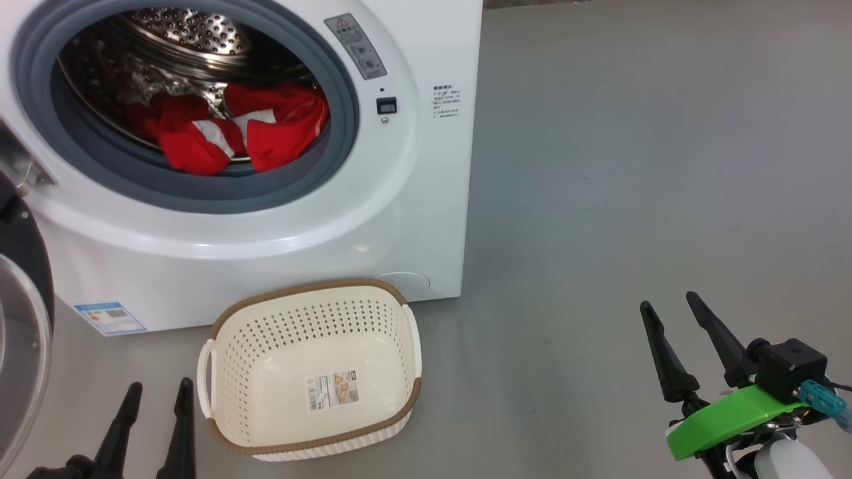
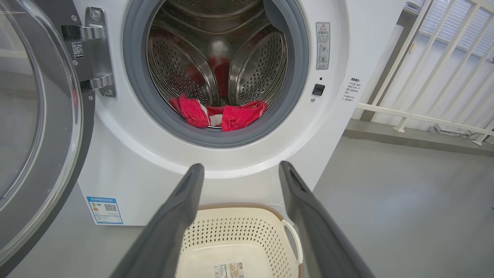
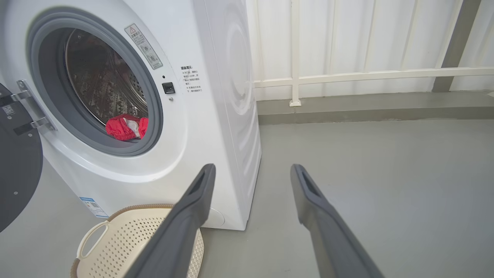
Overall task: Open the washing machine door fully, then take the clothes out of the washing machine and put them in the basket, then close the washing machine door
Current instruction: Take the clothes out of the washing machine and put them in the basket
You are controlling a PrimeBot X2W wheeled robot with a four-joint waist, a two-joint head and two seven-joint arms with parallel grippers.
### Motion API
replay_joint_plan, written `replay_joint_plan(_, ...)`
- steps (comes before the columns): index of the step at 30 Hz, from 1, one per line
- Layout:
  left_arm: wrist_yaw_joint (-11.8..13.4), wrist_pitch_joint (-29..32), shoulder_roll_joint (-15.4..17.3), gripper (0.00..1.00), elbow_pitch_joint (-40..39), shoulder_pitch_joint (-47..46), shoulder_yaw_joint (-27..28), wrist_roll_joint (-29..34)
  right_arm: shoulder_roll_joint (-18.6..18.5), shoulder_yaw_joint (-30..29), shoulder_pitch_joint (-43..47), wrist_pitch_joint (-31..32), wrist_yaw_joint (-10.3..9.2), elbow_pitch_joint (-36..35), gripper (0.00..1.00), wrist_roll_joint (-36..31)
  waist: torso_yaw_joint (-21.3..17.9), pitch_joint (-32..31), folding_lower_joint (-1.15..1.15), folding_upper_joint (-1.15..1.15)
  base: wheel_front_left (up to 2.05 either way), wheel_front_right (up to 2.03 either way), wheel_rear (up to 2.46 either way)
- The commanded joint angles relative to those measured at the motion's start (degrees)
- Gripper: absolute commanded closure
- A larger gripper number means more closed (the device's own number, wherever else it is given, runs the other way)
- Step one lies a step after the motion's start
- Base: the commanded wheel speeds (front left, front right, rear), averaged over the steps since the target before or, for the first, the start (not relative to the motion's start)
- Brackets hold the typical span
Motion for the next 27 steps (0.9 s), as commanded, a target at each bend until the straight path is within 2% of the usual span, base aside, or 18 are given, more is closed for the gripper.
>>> replay_joint_plan(1,-0.2,-0.7,1.2,0.0,-1.3,-3.0,2.1,-0.3,-0.4,1.2,-1.4,-0.7,0.09,-1.6,0.0,-0.6,0.1,0.1,0.0,0.0,0.93,-0.93,0.0)
replay_joint_plan(27,-0.2,-0.7,1.4,0.0,-0.5,-4.0,1.8,0.5,0.0,2.0,-1.3,-0.7,0.09,-1.7,0.0,-1.0,0.9,0.7,0.0,0.0,0.83,-0.83,0.0)
